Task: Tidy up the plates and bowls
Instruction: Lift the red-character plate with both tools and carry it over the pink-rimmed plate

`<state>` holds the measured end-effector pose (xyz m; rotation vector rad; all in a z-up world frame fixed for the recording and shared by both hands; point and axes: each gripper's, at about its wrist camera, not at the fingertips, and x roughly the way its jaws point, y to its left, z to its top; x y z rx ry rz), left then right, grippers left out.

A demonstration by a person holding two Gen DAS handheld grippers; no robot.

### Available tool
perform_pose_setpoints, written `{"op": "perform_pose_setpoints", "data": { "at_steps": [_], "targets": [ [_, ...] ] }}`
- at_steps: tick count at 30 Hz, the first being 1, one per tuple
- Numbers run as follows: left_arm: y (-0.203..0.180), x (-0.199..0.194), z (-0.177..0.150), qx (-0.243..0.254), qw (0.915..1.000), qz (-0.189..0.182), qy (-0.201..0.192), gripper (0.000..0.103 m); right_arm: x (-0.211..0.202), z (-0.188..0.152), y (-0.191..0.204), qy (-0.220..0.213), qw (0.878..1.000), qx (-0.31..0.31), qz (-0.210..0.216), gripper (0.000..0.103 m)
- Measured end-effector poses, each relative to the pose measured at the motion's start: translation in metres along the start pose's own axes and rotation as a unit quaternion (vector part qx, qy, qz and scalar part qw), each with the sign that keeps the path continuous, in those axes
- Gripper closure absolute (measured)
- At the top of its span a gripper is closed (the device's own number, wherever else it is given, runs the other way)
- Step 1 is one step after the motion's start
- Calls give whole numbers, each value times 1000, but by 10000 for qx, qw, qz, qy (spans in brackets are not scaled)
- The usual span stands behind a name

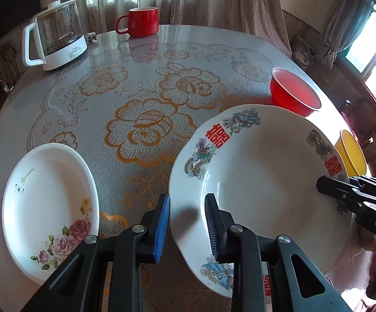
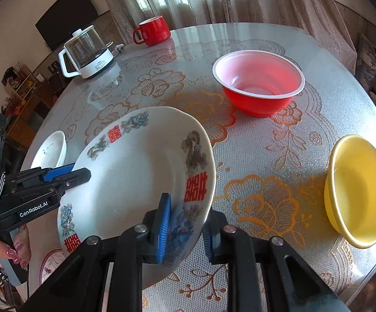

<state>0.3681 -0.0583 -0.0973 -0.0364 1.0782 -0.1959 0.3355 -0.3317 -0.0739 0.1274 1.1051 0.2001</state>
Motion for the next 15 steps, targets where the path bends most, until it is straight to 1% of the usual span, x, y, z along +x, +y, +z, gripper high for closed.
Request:
{"op": "perform_pose_setpoints", "data": {
  "at_steps": [3,7,9,11,14,15],
  "targets": [
    [-1,0,-2,115,9999,16,-55,75,-4,-1,1,13,10000,-52,-22,84],
    [1,1,-1,183,9998,-60,-64,75,-2,1,0,21,10000,-8,33,85],
    [6,2,2,-6,9997,-252,50,74,-1,3,-4,16,9999,70,127,85],
    [10,7,3,-187,9985,-448,235,71,3,6,-12,82,9994,279,203,86],
    [14,19,0,-453,9945,-796,513,71,10,8,-23,156,9975,567,396,85],
    [15,21,-1,-536,9935,-875,492,71,13,8,-26,179,9970,604,452,85]
  ]
}}
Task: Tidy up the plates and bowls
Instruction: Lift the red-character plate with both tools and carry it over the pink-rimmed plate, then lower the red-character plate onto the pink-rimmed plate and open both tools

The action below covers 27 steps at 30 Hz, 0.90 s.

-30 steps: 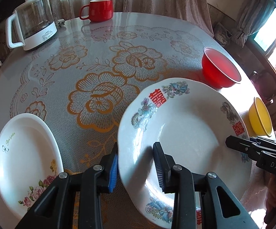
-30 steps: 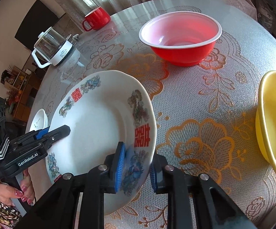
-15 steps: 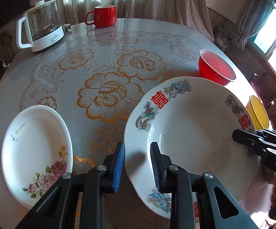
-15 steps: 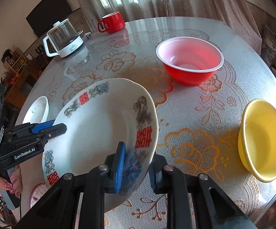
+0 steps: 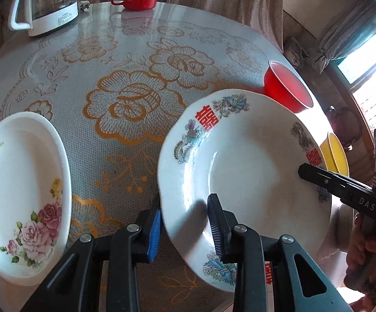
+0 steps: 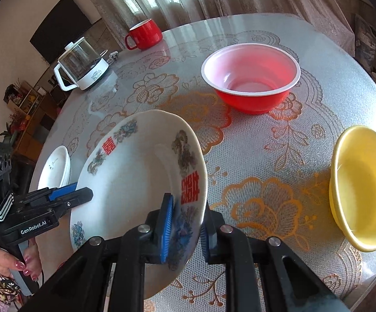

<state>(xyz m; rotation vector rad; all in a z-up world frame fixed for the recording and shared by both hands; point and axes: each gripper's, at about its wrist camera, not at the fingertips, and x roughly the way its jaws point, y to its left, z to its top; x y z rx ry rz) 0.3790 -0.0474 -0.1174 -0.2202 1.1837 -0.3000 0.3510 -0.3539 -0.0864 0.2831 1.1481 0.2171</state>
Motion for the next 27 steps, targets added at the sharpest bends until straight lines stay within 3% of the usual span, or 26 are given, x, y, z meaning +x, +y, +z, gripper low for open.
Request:
{"op": "perform_pose_setpoints", "data": {
  "at_steps": [3,8,13,20,27],
  "targets": [
    [-3,2,3,-17,9999,-68,-105,70,5,1,-2,68,10000,-62,-23,84],
    [-20,3,2,678,9973,187,-221,71,16,-1,-9,206,9997,-24,-128,78],
    [-19,-5,0,566,9974,102,-444,71,6,-4,0,42,9989,-344,-307,77],
    [-20,-28,-1,560,9962,27,-666,71,-15,-14,9,-121,9986,-457,-224,77],
    [-25,-63,-26,664,9933,-19,-944,71,-39,-27,30,-373,9969,-685,-134,77]
  ]
}}
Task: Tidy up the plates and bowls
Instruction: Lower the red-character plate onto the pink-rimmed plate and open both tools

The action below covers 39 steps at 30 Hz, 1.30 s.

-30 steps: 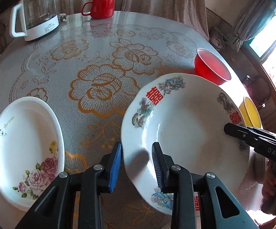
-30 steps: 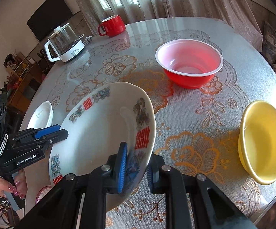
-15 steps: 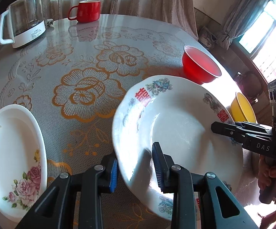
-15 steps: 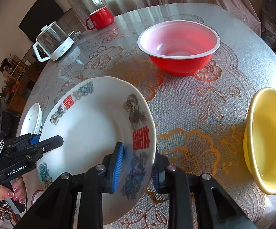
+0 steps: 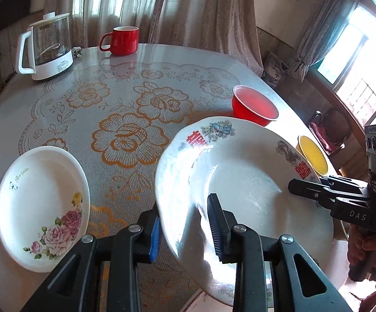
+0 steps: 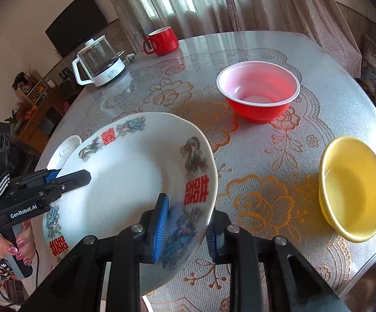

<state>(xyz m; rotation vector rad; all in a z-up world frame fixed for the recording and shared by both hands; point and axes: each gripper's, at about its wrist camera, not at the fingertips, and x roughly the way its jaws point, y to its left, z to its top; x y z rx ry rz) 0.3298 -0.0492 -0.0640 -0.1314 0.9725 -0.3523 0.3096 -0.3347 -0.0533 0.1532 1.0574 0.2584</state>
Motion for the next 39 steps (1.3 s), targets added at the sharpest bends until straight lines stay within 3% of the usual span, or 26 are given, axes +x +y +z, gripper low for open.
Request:
{"op": "perform_pose_setpoints", "data": {
  "at_steps": [10,24,39],
  "targets": [
    [-6,-48,-56,-55,10000,-6,-72,71,-40,-49,35,-85,9996,-202,150,78],
    [-10,-60,-122,-1,9997,-32,239,71,-53,-115,60,62,9999,-66,135,78],
    [-11,-56,-138,163,9992,-11,353,70,-40,-143,64,272,9990,253,256,78]
  ]
}}
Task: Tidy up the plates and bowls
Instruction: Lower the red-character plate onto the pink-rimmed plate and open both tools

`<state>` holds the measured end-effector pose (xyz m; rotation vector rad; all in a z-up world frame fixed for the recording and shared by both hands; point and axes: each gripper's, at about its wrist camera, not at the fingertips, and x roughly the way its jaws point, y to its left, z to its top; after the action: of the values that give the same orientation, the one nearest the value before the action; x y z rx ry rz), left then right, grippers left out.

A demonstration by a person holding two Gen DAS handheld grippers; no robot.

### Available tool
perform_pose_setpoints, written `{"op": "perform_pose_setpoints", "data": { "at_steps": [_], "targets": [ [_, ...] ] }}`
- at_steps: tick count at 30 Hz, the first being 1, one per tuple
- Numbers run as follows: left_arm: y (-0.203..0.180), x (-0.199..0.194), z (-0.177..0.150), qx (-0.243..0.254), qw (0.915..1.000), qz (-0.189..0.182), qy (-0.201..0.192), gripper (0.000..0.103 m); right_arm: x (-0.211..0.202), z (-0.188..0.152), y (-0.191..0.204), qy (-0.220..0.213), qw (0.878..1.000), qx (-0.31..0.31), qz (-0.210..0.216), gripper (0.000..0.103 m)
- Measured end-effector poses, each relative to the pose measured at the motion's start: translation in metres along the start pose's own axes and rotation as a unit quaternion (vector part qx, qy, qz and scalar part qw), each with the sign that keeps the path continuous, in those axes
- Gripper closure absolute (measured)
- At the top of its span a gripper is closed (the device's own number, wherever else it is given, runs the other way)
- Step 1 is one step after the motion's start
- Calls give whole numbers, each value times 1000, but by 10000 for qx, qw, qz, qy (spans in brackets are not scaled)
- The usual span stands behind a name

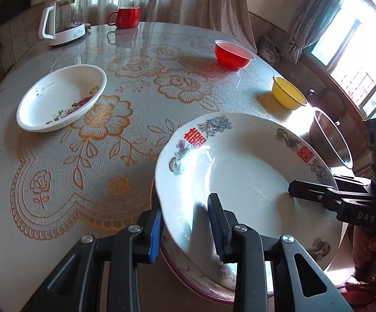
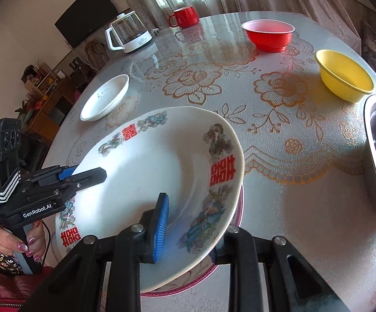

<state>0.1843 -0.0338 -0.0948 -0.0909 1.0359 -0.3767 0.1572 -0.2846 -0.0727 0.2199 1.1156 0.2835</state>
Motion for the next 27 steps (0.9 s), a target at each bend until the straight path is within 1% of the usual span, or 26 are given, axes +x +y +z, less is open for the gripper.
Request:
{"op": "perform_pose_setpoints", "data": {
  "at_steps": [6,10,13,17,22,27],
  "targets": [
    [-1,1,-4,52,10000,-43,40,71,0,-10,-3,195,9998,103,9,78],
    [0,-2,-6,97,9999,-83,12,71,-10,-20,-1,164,9997,139,78,78],
    [1,-2,-6,56,9999,-128,30,71,-15,-22,2,208,9995,194,98,76],
    [2,-3,-5,35,9999,-154,55,71,-18,-24,2,373,9988,293,102,74],
    [5,-9,-7,3,9997,-237,72,70,-18,-30,5,572,9976,341,206,70],
    [6,-14,-7,-35,9995,-304,110,70,-18,-29,14,699,9973,219,46,64]
  ]
}}
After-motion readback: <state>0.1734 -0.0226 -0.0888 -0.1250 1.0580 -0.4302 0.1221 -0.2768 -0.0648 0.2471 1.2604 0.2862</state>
